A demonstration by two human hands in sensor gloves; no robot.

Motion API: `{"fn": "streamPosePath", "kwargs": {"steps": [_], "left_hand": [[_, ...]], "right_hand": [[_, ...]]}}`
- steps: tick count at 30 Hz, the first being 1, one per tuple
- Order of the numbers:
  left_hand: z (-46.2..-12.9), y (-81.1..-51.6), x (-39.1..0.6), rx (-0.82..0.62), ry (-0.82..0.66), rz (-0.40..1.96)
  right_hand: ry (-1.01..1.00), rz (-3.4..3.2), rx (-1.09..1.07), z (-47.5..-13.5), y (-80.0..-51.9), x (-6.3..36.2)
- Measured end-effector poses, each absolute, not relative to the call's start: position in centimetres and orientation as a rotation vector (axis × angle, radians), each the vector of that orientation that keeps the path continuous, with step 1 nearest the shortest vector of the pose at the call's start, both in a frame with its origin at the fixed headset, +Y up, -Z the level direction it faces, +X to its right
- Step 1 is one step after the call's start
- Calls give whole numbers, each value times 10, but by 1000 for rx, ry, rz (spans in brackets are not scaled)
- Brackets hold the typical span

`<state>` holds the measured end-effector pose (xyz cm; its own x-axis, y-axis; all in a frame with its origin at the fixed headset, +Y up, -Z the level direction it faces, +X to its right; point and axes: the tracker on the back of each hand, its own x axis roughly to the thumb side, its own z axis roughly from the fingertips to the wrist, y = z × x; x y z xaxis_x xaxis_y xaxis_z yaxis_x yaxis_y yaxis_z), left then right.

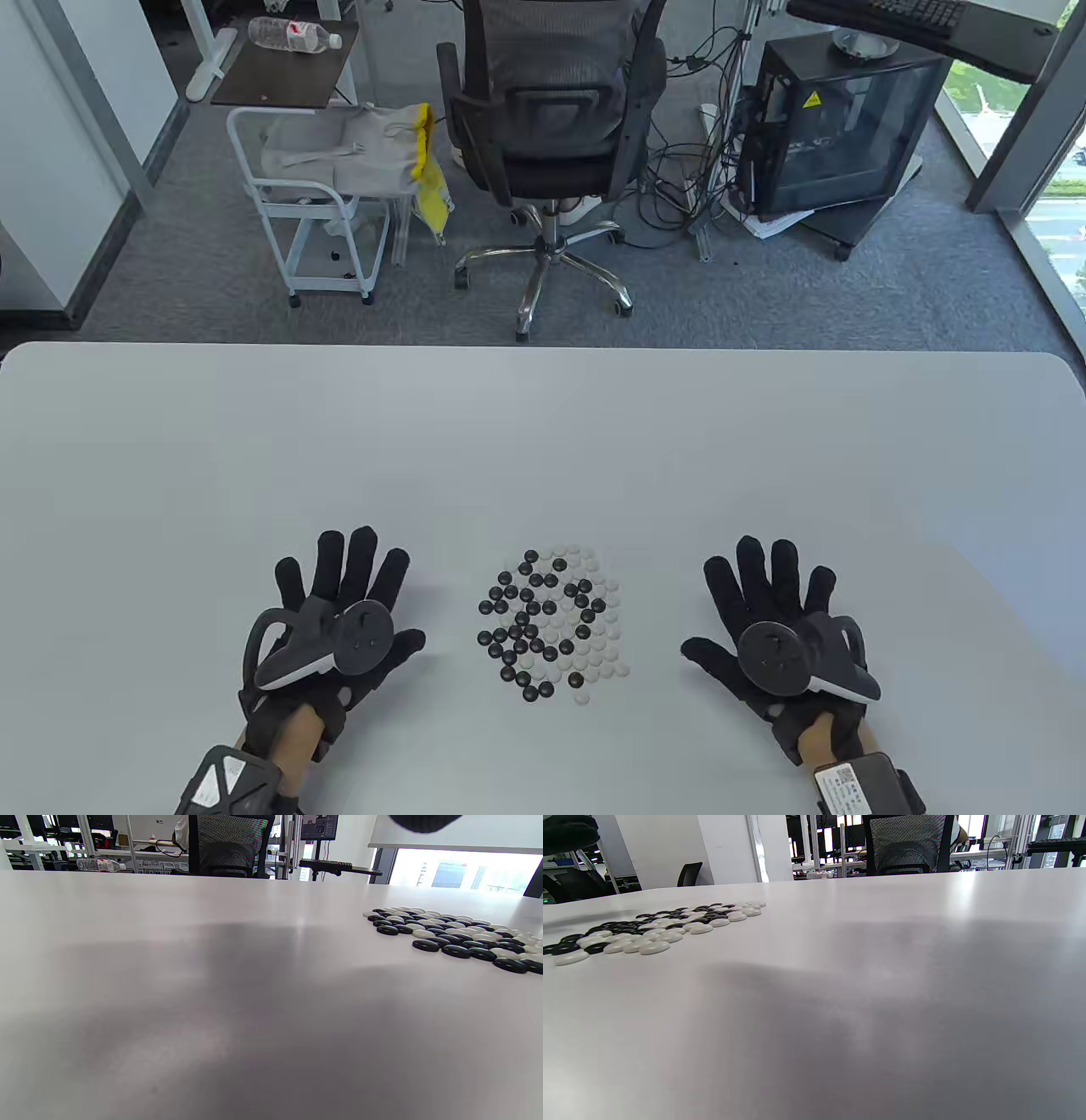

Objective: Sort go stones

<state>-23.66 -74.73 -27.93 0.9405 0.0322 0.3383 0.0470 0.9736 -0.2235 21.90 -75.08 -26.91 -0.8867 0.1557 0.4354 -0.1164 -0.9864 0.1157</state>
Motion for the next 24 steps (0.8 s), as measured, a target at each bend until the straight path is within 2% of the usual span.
{"fn": "streamPosePath", "kwargs": {"steps": [21,24], "left_hand": [[-282,-750,-239,-236,-344,12],[-282,-751,-240,-239,-344,14]], "right_hand": [[156,2869,705,-272,-754,218],[116,2767,713,-276,-747,214]]}}
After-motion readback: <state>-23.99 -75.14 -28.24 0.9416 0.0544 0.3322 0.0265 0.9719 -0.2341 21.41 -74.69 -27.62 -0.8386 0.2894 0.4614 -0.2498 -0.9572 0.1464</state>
